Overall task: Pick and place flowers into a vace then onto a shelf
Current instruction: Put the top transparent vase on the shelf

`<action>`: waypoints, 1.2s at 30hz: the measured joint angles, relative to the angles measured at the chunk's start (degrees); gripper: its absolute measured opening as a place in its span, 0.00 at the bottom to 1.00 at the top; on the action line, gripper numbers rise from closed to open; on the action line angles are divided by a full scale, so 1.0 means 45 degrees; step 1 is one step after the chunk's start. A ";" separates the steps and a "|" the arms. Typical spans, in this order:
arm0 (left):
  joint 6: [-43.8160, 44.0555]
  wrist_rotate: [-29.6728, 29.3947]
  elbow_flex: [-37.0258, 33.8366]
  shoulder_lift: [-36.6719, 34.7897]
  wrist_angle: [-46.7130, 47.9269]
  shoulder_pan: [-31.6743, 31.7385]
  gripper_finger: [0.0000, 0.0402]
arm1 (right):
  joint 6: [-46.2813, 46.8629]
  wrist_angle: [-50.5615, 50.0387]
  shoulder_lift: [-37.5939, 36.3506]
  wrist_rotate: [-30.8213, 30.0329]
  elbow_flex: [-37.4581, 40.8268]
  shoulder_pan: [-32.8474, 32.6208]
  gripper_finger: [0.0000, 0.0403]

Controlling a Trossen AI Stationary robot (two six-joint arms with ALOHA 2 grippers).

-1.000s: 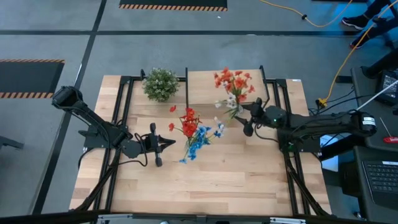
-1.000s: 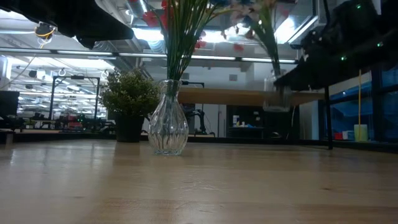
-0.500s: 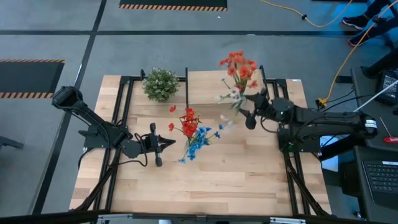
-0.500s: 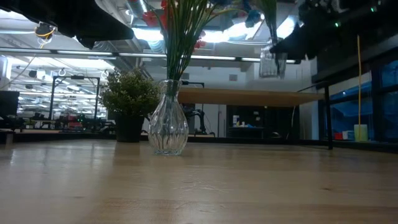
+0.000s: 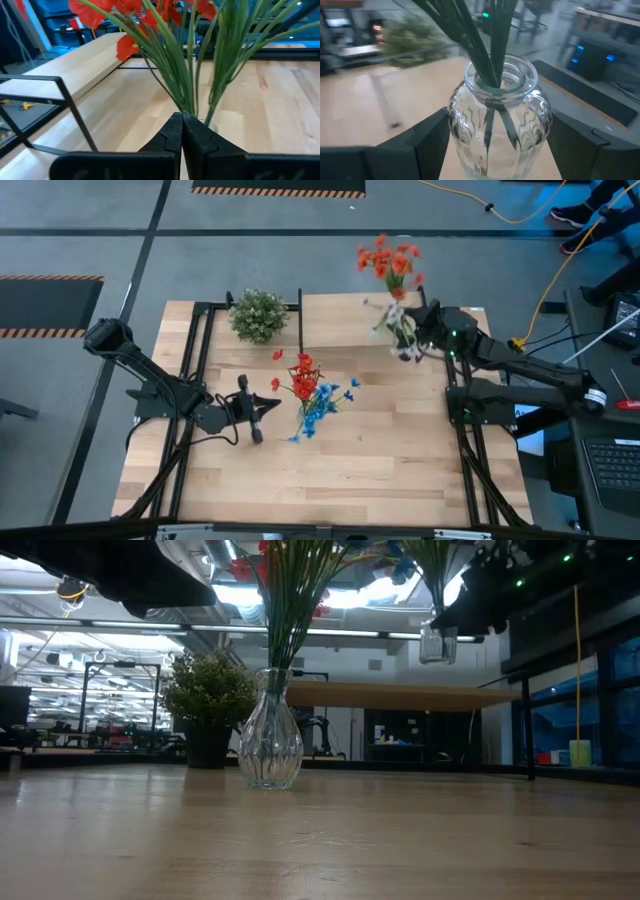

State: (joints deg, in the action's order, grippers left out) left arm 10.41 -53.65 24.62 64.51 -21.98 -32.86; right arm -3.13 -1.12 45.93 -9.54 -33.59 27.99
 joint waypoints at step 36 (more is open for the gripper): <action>-0.0154 0.0481 0.0000 0.0000 -0.0005 0.0005 0.00 | 0.0140 0.0723 0.2021 0.1670 0.0031 0.3701 0.70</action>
State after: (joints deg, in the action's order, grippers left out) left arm 9.72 -51.48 24.62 64.51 -22.00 -32.84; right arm -2.50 2.13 55.02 -2.03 -33.45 44.64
